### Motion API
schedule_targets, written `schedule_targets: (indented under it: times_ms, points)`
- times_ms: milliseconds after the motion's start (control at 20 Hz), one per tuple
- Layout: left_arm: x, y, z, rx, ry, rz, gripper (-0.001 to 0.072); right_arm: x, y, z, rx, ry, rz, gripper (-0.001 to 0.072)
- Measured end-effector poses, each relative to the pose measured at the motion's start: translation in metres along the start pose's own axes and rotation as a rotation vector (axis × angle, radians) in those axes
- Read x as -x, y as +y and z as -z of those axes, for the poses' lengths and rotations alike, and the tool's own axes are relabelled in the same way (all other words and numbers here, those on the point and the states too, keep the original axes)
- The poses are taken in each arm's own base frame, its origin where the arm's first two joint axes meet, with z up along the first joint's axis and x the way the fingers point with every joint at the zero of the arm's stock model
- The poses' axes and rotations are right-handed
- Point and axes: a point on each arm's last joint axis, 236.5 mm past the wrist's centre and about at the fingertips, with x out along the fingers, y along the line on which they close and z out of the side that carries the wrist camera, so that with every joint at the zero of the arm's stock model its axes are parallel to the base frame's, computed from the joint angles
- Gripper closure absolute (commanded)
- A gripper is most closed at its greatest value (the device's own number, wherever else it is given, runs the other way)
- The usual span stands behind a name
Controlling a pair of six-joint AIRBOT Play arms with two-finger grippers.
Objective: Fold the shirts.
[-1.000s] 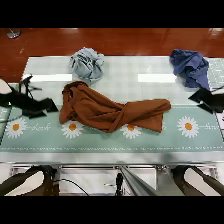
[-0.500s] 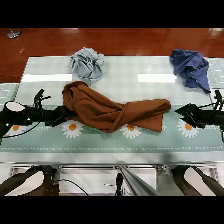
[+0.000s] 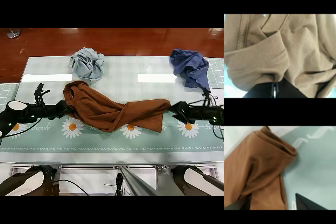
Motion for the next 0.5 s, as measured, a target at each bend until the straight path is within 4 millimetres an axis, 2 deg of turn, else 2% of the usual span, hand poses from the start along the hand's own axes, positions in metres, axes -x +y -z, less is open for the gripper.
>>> schedule_targets:
  times_ms: [250, 350, 400, 450, 500]
  points:
    - [0.000, -0.003, 0.002, -0.003, 0.013, 0.011, 0.0676, -0.029, 0.026, -0.037, 0.039, 0.036, -0.011, 0.0090]
    - [0.000, -0.004, 0.004, -0.005, 0.017, 0.013, 0.0676, -0.044, 0.036, -0.045, 0.051, 0.059, -0.015, 0.0102]
    - [0.000, -0.004, 0.004, -0.005, 0.019, 0.014, 0.0676, -0.052, 0.041, -0.048, 0.050, 0.069, -0.014, 0.0248]
    - [0.000, -0.005, 0.005, -0.005, 0.023, 0.016, 0.0676, -0.059, 0.043, -0.049, 0.049, 0.081, -0.012, 0.0551]
    - [0.000, -0.005, 0.005, -0.007, 0.023, 0.017, 0.0676, -0.066, 0.047, -0.048, 0.049, 0.100, -0.010, 0.0692]
